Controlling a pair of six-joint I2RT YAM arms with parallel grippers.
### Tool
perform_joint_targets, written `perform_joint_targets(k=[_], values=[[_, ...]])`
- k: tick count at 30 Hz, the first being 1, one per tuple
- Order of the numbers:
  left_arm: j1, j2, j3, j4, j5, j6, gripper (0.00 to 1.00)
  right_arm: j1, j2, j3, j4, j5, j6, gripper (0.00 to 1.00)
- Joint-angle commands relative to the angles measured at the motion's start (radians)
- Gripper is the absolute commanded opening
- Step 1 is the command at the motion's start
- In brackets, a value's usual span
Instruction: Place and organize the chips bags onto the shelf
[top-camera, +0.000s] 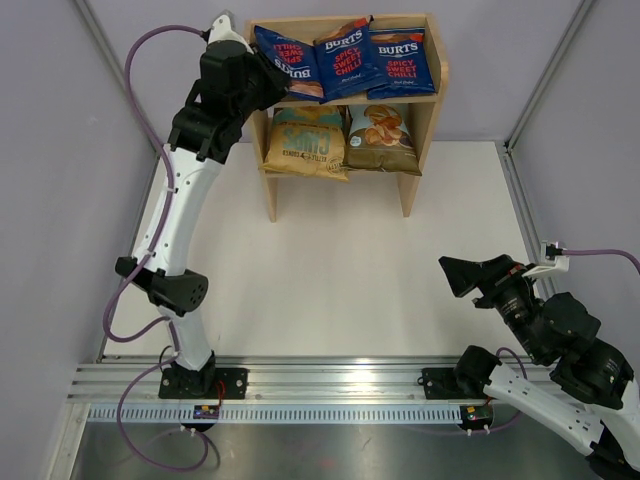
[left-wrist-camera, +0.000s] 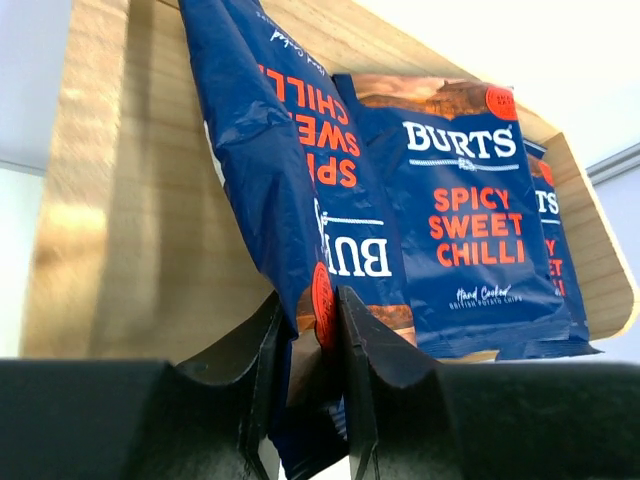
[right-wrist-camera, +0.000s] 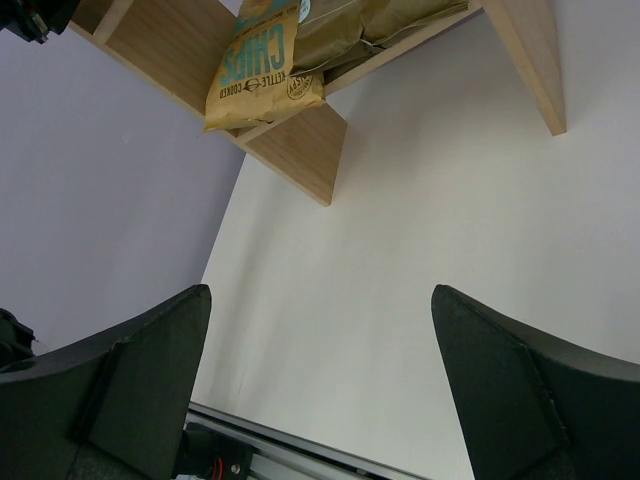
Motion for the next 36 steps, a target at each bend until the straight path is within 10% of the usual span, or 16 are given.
perform_joint_targets(k=[1,22,36], values=[[0.061,-0.007,-0.029,0.087,0.152,-0.042,0.26,0.004,-0.009,0.003,0.011,-0.004,0.009,0.99],[0.124,-0.031,-0.016,-0.114,0.216,-0.008,0.61,0.004,-0.004,0.022,0.006,-0.022,0.017,0.99],[0.132,-0.126,-0.062,-0.157,0.202,0.047,0.63,0.004,0.000,0.020,0.004,-0.031,0.014,1.00]])
